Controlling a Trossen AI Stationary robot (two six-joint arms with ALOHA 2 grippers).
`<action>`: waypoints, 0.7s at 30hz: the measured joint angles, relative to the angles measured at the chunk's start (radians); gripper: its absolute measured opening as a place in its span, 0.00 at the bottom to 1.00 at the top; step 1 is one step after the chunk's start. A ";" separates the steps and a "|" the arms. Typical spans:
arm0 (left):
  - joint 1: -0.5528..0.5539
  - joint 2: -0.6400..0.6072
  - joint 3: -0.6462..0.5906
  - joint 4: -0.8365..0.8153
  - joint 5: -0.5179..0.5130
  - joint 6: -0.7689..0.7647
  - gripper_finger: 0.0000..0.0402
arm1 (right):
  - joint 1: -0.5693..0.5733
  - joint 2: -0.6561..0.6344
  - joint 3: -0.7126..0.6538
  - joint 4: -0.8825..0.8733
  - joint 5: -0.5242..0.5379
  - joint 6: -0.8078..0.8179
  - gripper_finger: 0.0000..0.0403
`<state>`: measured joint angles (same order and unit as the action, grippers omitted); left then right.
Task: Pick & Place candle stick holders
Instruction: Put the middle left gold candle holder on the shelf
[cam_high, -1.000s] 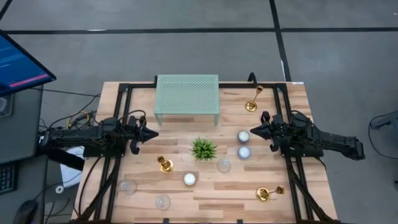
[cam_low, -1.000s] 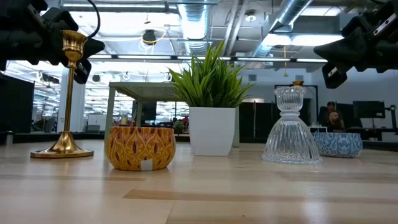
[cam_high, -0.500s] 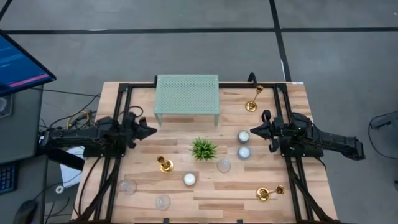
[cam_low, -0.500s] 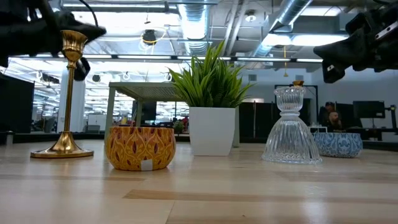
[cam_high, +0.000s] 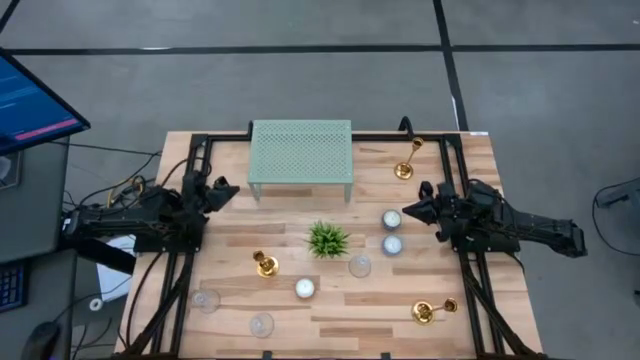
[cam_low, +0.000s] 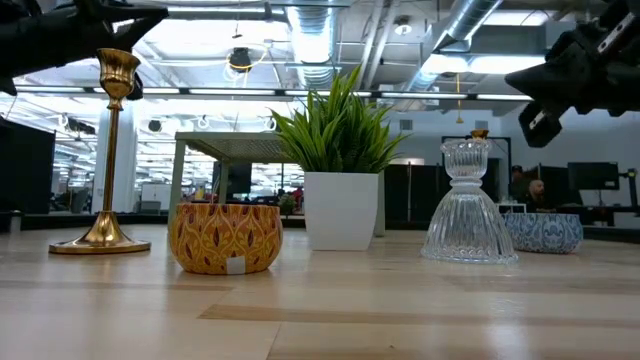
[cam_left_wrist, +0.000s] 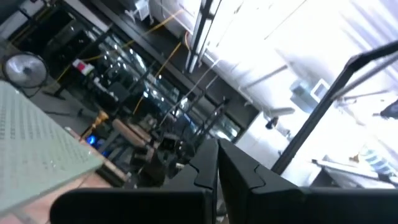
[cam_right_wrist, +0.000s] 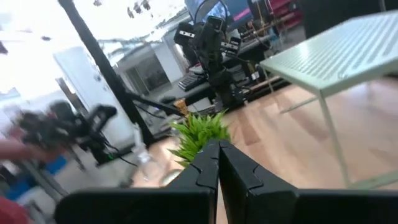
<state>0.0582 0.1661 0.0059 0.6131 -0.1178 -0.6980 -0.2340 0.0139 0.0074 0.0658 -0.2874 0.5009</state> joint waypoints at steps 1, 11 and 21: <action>0.000 0.000 0.000 0.013 -0.005 -0.007 0.03 | 0.000 0.000 0.000 0.006 0.000 0.034 0.00; 0.000 0.093 0.107 0.032 -0.021 0.005 0.03 | 0.000 0.000 0.000 0.151 0.000 0.241 0.00; 0.000 0.382 0.314 0.031 -0.034 0.005 0.10 | -0.004 0.000 0.000 0.232 0.126 0.168 0.00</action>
<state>0.0582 0.5483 0.3199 0.6445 -0.1514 -0.6929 -0.2379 0.0139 0.0074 0.2976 -0.1619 0.6691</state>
